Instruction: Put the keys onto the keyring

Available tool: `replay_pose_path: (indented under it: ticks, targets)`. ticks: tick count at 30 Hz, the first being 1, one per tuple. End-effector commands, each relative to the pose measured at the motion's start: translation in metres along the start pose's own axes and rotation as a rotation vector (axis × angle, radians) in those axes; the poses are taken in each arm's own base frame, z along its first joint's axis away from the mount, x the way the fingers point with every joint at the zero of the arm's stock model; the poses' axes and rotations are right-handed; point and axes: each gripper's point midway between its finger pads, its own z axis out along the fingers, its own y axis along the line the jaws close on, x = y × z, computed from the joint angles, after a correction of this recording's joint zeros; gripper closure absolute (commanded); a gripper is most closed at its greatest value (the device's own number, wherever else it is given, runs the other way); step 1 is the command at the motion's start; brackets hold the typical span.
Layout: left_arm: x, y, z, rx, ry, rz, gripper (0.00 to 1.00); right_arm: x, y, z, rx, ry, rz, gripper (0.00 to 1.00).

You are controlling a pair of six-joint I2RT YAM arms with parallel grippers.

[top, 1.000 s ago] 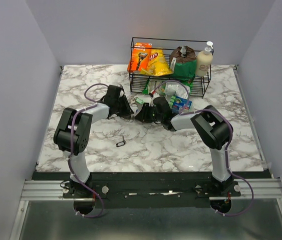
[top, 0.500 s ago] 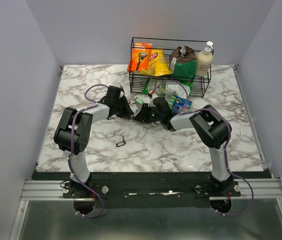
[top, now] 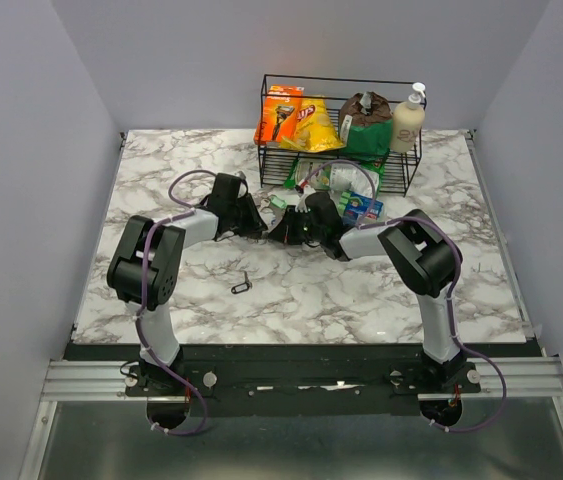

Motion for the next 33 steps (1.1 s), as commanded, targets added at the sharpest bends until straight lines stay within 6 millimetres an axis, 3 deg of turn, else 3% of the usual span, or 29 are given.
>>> replay_pose_path:
  ticks: [1, 15, 33]
  targets:
    - [0.000, -0.004, -0.011, 0.009, -0.010, 0.020, 0.67, 0.000, 0.001, 0.005, -0.012, 0.012, -0.007, 0.90]
    - [-0.023, -0.021, -0.052, 0.022, -0.115, 0.113, 0.65, -0.001, 0.006, -0.003, -0.023, 0.034, -0.067, 0.97]
    - [-0.058, -0.081, -0.162, 0.176, -0.360, 0.287, 0.58, -0.013, 0.019, -0.057, 0.033, 0.014, -0.187, 0.99]
